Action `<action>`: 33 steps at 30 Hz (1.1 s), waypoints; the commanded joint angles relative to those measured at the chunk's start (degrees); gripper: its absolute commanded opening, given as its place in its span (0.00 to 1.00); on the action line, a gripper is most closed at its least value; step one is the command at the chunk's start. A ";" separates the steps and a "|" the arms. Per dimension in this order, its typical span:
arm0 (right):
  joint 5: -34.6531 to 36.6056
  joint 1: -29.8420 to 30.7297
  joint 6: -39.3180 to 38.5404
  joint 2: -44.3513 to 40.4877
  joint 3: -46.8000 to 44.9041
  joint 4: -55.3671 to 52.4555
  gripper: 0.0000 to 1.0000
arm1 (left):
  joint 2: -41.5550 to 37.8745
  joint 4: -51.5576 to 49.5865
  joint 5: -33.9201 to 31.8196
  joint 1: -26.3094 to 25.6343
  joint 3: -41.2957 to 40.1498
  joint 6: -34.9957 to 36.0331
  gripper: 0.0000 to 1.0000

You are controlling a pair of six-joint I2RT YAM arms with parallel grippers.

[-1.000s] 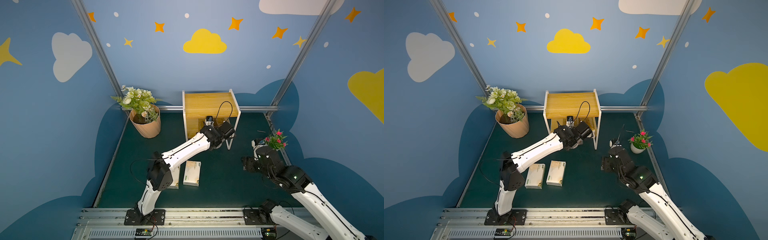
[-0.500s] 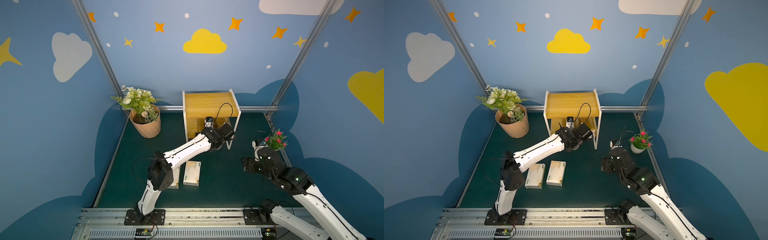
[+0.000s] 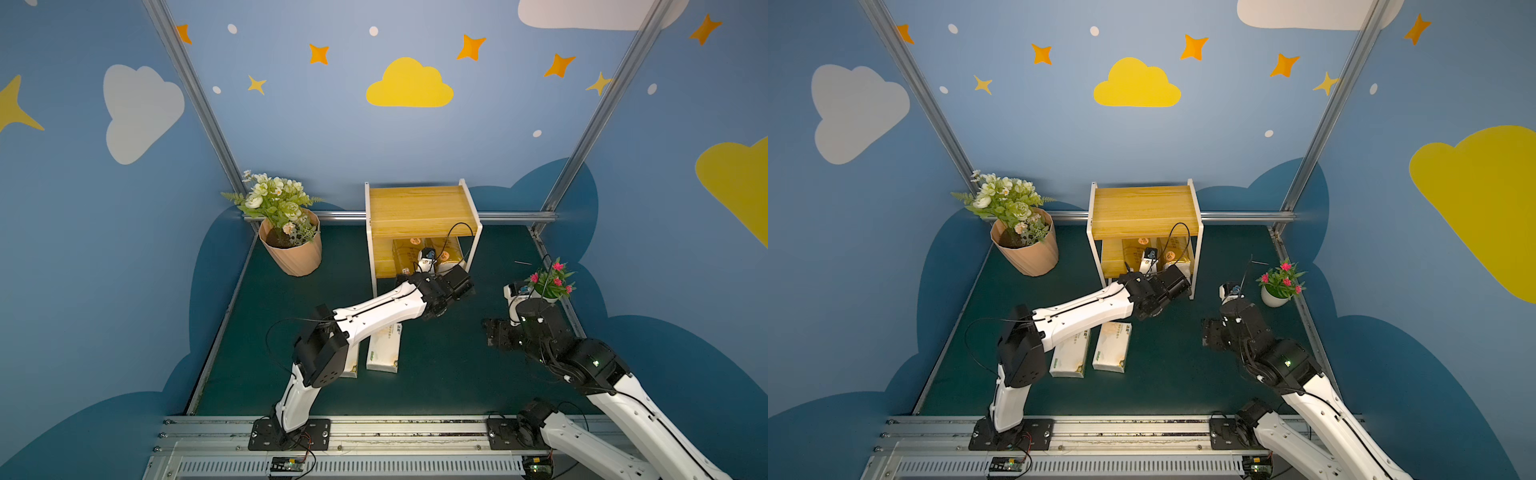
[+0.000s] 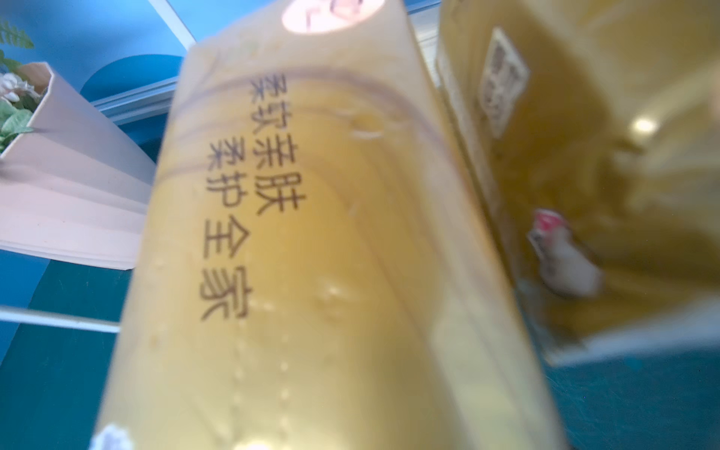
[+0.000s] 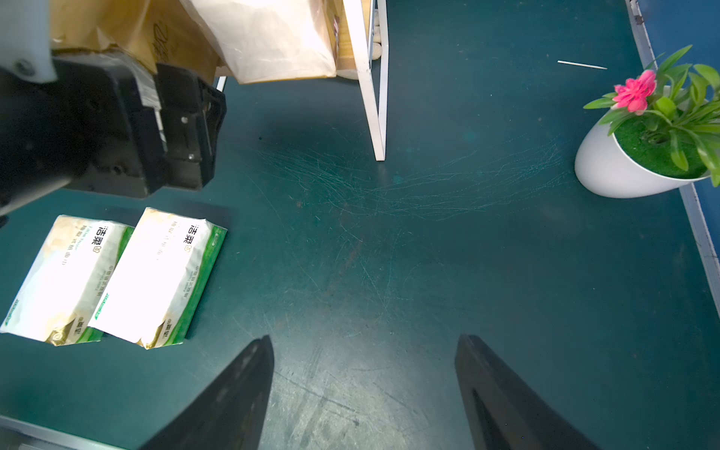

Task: Place the tissue boxes on the shelf by color
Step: Place a box of tissues on the shelf.

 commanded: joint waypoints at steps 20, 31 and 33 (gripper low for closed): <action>-0.20 0.47 1.32 -0.89 -0.56 0.75 0.79 | 2.39 0.83 -3.33 4.05 5.01 4.02 1.00; -0.98 0.48 0.13 -2.62 -1.34 0.62 0.80 | 2.16 1.65 -5.10 3.12 4.60 5.51 1.00; -1.40 0.44 0.11 -2.64 -1.60 0.75 0.80 | 1.01 2.52 -5.85 2.49 2.79 5.58 1.00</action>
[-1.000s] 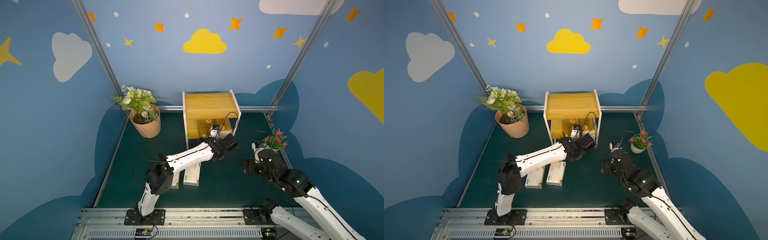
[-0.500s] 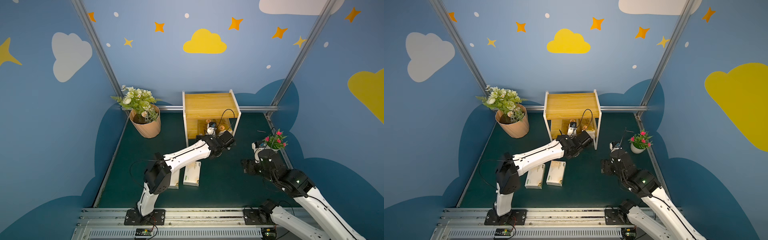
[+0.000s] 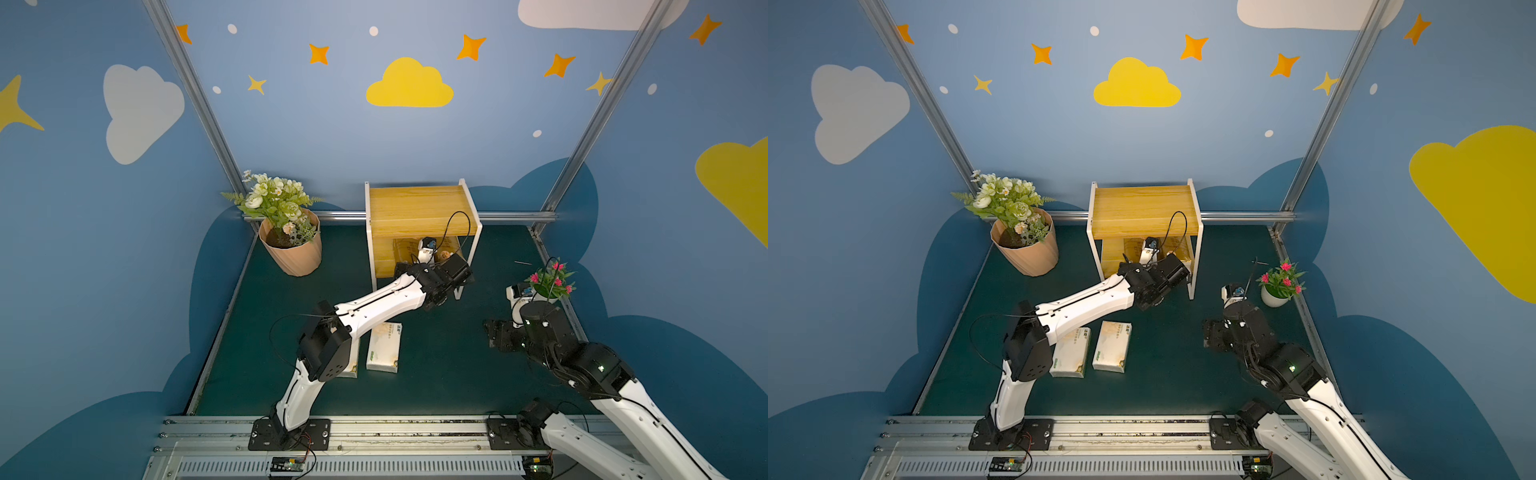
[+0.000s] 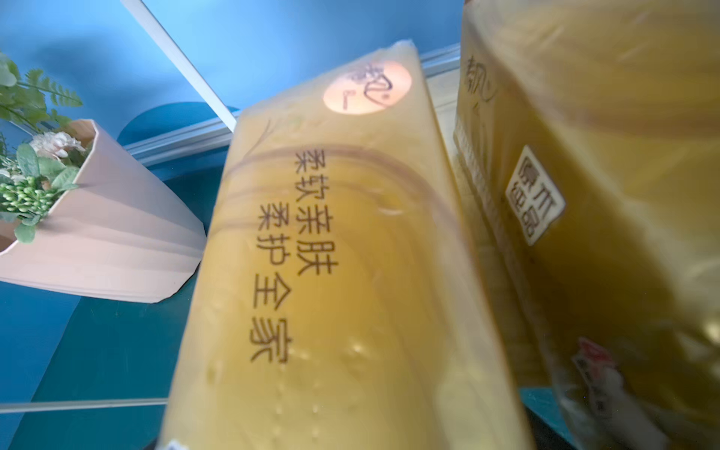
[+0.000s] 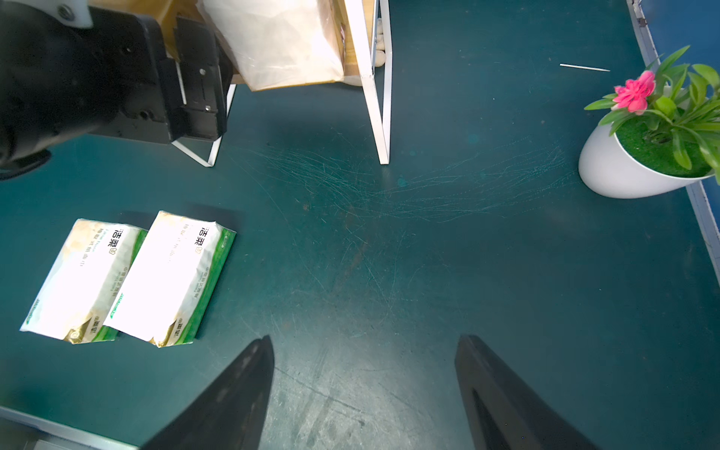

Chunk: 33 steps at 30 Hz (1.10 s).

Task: Place the tissue boxes on the shelf by color
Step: Place a box of tissues on the shelf.

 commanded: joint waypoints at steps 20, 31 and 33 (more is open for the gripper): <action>-2.22 0.37 -0.39 -0.48 -1.29 1.19 0.88 | -6.58 2.04 -3.59 -2.98 -6.70 0.24 1.00; -2.65 0.37 -0.78 0.13 -0.85 1.54 0.89 | -7.75 1.86 0.90 -0.69 -6.99 0.95 1.00; -2.79 0.37 -0.77 0.21 -0.86 1.67 0.89 | -7.64 1.95 1.21 0.39 -6.58 1.08 1.00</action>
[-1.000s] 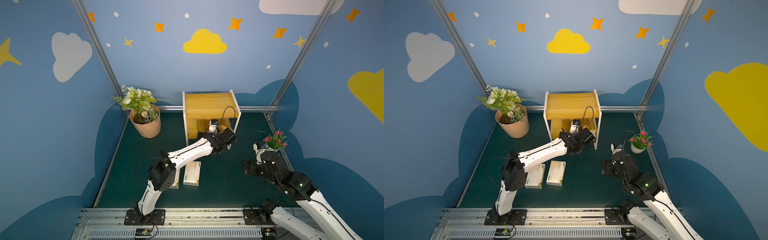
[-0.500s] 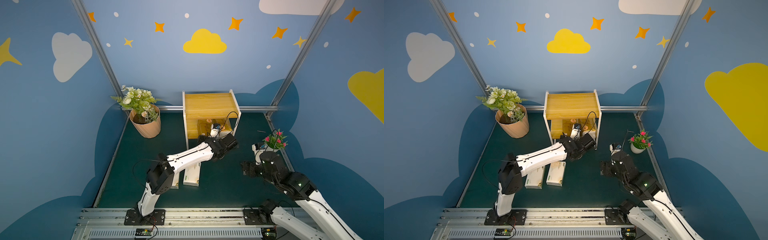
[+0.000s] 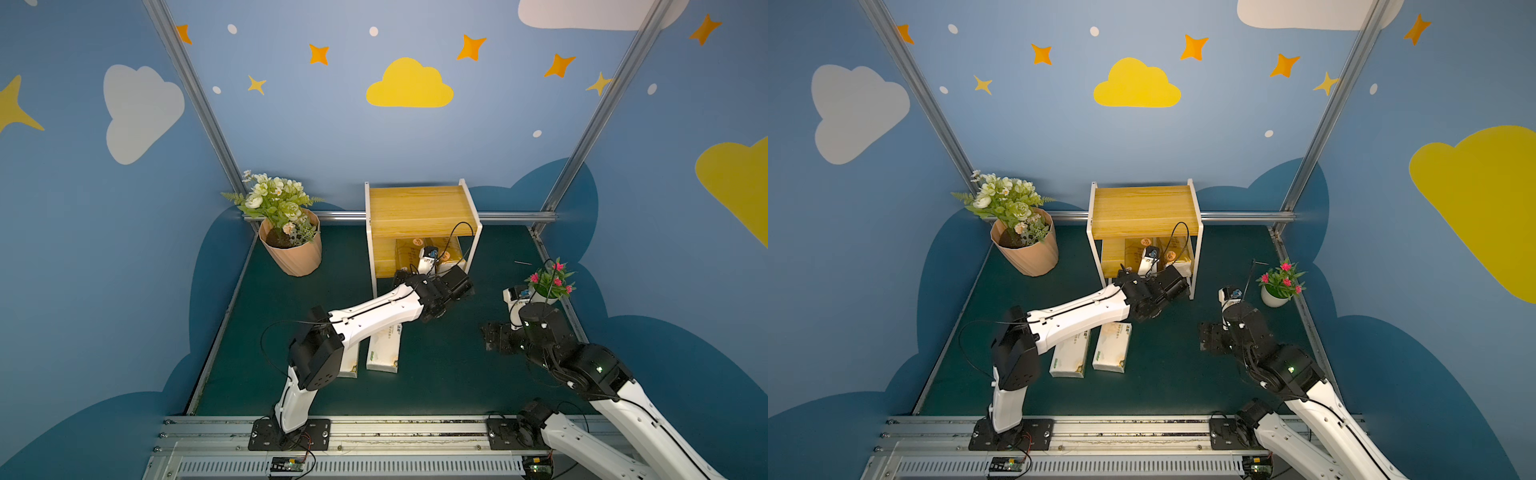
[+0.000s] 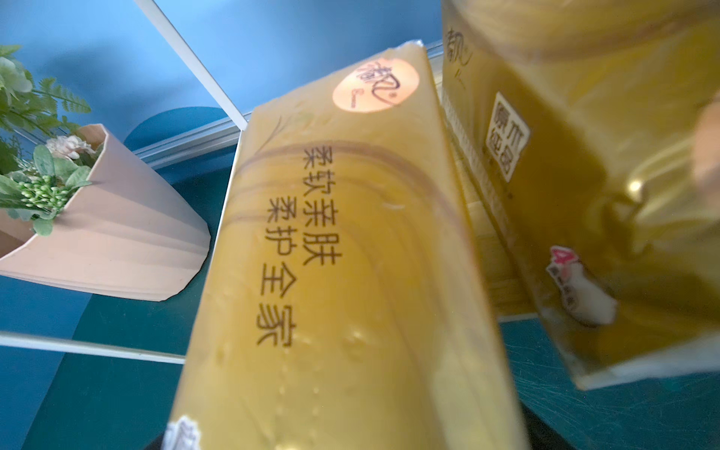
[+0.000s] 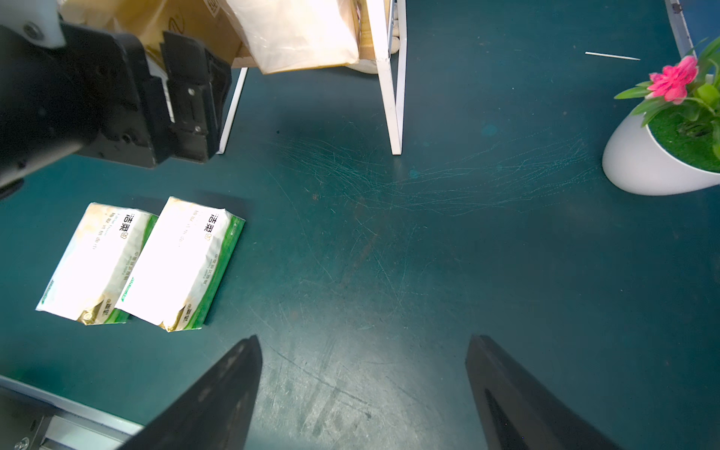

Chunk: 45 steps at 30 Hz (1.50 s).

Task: Place the tissue boxes on the shelf by color
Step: Place a box of tissues on the shelf.

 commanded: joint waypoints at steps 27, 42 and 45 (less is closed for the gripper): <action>-0.26 0.29 0.60 -1.10 -1.36 0.31 0.98 | -6.01 16.00 1.99 1.86 -10.60 7.24 1.00; -0.84 0.38 0.55 -1.25 -1.10 -0.46 0.98 | -8.04 31.72 3.69 2.03 -20.76 11.99 1.00; -0.80 0.32 0.82 -1.16 -1.27 -0.41 0.98 | -7.79 30.96 2.99 2.18 -20.22 12.21 1.00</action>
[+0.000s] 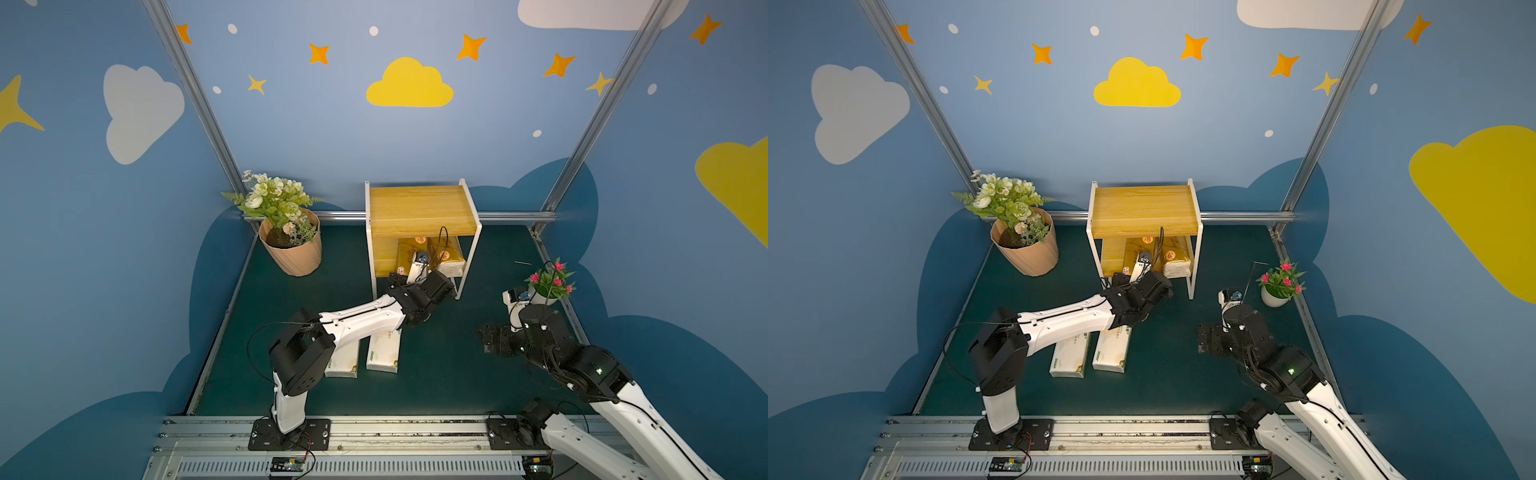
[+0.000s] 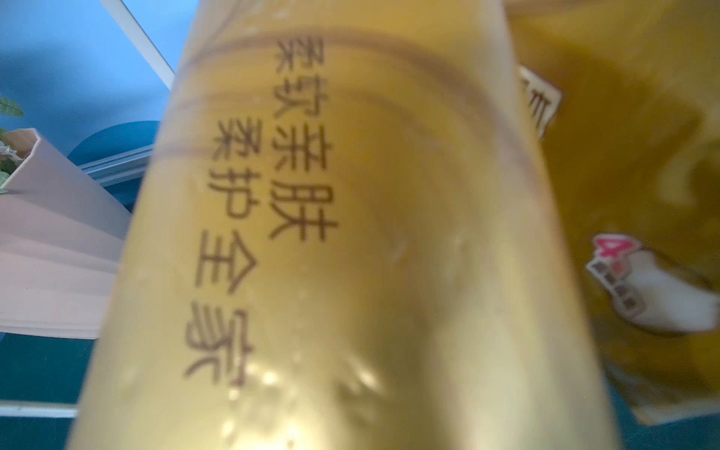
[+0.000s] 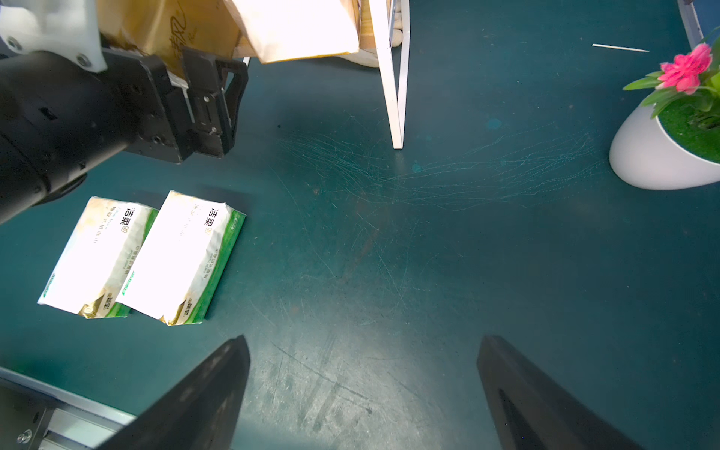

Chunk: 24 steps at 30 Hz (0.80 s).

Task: Place the tissue boxes on the shelf by color
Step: Place a box of tissues on the shelf.

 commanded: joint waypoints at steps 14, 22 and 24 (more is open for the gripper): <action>-1.10 0.39 1.05 -0.32 0.12 -0.54 0.98 | 5.76 -2.42 -1.73 3.53 9.46 1.54 1.00; -0.38 0.29 0.20 -1.27 0.54 -1.97 0.98 | 5.90 -0.44 -4.11 3.30 7.89 1.01 1.00; -0.45 0.32 0.33 -1.54 0.19 -2.06 0.98 | 4.42 2.65 -5.29 2.88 5.12 1.49 1.00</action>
